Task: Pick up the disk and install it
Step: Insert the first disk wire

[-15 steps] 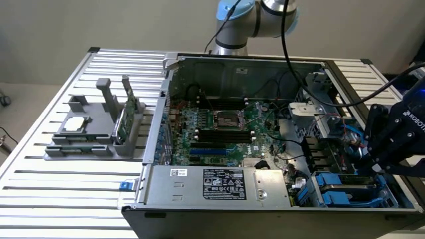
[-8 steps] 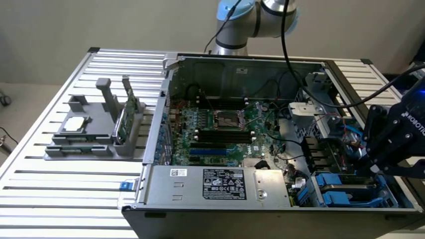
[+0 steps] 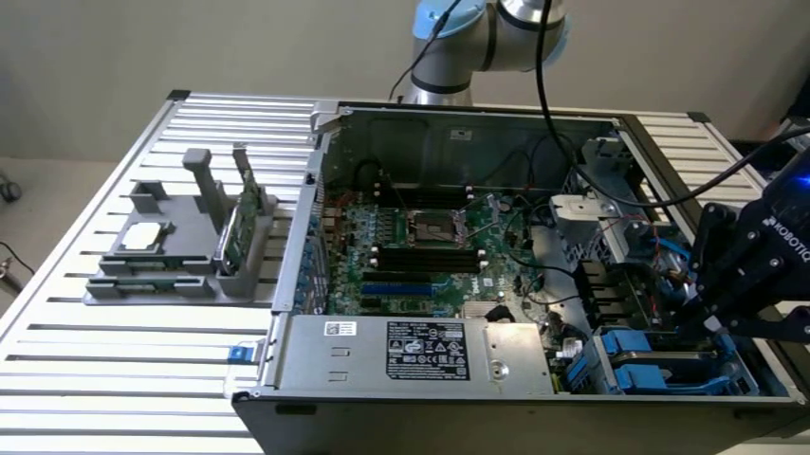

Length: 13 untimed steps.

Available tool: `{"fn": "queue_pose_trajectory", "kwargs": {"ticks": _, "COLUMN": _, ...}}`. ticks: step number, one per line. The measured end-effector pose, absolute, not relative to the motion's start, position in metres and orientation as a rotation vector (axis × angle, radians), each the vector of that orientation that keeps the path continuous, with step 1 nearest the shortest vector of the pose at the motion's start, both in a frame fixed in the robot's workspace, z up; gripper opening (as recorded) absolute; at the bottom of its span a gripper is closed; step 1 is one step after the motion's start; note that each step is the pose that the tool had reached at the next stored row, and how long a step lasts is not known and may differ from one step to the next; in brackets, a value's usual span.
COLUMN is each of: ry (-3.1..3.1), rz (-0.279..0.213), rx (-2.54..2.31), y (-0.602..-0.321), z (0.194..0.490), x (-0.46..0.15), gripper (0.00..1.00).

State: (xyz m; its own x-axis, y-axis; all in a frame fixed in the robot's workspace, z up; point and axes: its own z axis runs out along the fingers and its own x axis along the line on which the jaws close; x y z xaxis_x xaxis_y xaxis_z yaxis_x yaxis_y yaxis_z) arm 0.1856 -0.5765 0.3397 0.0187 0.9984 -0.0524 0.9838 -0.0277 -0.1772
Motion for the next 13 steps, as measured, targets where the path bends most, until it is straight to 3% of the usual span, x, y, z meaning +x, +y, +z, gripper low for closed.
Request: {"fn": "queue_pose_trajectory", "kwargs": {"ticks": 13, "ry": -2.112, "rz": 0.246, "rx": -2.186, "y": -0.5765, "z": 0.3370, "x": 0.1869, "gripper": 0.16}}
